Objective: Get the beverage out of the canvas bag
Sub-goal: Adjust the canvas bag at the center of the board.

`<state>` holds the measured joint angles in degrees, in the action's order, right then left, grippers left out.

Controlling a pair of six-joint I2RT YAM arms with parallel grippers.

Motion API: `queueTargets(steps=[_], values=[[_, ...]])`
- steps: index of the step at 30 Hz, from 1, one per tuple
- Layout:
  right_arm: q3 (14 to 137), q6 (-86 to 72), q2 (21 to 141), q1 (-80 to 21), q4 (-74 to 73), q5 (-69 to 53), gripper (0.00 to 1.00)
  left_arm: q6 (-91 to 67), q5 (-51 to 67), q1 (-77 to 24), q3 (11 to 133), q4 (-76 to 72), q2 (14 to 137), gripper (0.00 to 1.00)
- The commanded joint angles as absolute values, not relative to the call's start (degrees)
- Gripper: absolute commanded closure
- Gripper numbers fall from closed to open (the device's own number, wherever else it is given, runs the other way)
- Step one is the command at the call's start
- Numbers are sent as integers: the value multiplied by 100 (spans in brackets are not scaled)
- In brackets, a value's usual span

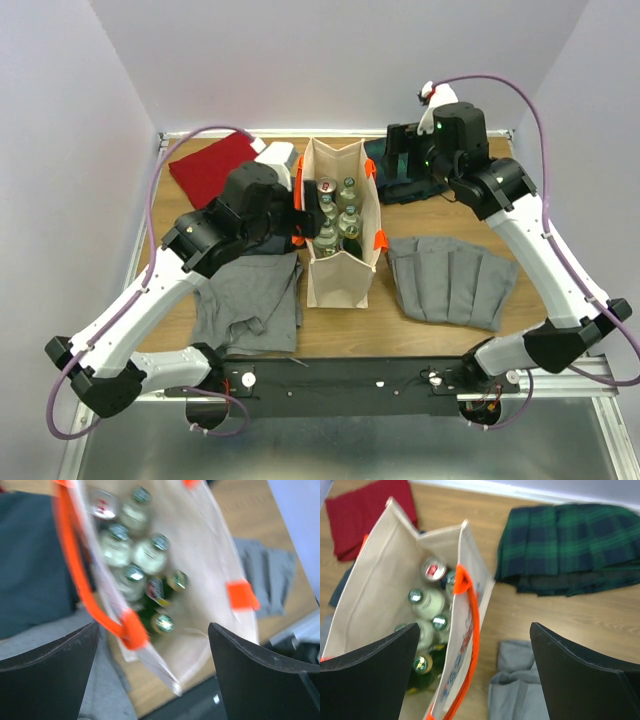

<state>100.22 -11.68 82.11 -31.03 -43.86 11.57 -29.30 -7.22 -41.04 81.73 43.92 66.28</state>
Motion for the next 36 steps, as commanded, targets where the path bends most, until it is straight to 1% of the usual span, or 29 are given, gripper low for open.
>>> queueTargets(steps=[1,5,8,12,17,20,22,27,31,36], values=[[9475,-1116,7787,-3111,-4474,378,0,-3286,-1112,-5138,8112,5061,6679,1],[9510,-1248,7726,-3111,-4518,150,0,-3919,-1801,-5808,7727,5440,6531,1],[9606,-1537,7647,-3111,-4456,27,0,-4490,-2170,-5993,7322,5643,6119,1],[9580,-1950,7462,-3120,-4202,-675,0,-4772,-2871,-6064,6883,5687,5363,1],[9562,-2144,7452,-3120,-3955,-1195,0,-4676,-3497,-6073,7031,5502,5063,1],[9712,-2118,7698,-3129,-4218,-1222,0,-4597,-3840,-6064,7119,5327,5167,1],[9764,-2074,7787,-3164,-4324,-1135,1,-4640,-3990,-6064,7259,5344,5474,1],[9966,-1820,8225,-3322,-4657,-809,2,-4807,-3911,-6064,7558,5458,6291,1],[10317,-1670,8437,-3585,-4930,-458,2,-4816,-3815,-6064,7532,5370,6416,1],[10503,-1652,8455,-3867,-5018,-404,2,-4912,-3876,-6064,7409,5273,6320,1]])
